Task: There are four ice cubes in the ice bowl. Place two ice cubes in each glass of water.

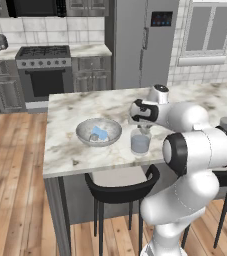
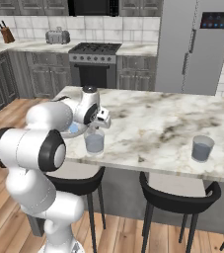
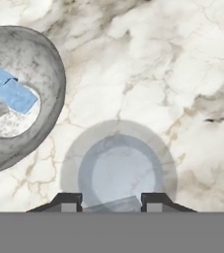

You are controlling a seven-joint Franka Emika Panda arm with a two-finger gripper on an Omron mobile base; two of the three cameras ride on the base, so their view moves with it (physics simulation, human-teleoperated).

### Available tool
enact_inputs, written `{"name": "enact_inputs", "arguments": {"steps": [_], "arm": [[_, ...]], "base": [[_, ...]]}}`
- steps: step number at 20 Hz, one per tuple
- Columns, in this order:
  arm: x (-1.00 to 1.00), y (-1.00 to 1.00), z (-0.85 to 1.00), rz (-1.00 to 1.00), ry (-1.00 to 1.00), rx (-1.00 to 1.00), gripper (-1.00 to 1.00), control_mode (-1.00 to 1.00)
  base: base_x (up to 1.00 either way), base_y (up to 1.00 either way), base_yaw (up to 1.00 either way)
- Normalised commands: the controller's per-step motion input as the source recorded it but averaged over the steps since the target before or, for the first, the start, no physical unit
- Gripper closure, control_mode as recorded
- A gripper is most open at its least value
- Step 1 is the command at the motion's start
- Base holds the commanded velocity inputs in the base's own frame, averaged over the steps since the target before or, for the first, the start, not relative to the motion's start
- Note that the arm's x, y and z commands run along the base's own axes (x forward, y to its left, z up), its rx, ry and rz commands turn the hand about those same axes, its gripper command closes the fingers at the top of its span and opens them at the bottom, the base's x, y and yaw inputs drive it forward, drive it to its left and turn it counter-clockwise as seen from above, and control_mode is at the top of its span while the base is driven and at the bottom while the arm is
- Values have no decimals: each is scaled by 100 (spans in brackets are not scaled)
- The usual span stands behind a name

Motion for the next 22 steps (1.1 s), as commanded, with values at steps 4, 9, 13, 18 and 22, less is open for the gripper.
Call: {"name": "enact_inputs", "arguments": {"steps": [4, 9, 13, 18, 22], "arm": [[-17, -14, -5, -2, 0, 2, 100, -100], [-19, -4, 0, -2, 0, 1, 100, -100], [8, 0, -10, -2, 0, 3, 100, -100], [18, 0, -15, 0, 1, 5, 100, -100], [4, 0, -15, -1, 3, 6, 100, -100]], "base": [[0, 0, 0], [0, 0, 0], [0, 0, 0], [0, 0, 0], [0, 0, 0]]}}
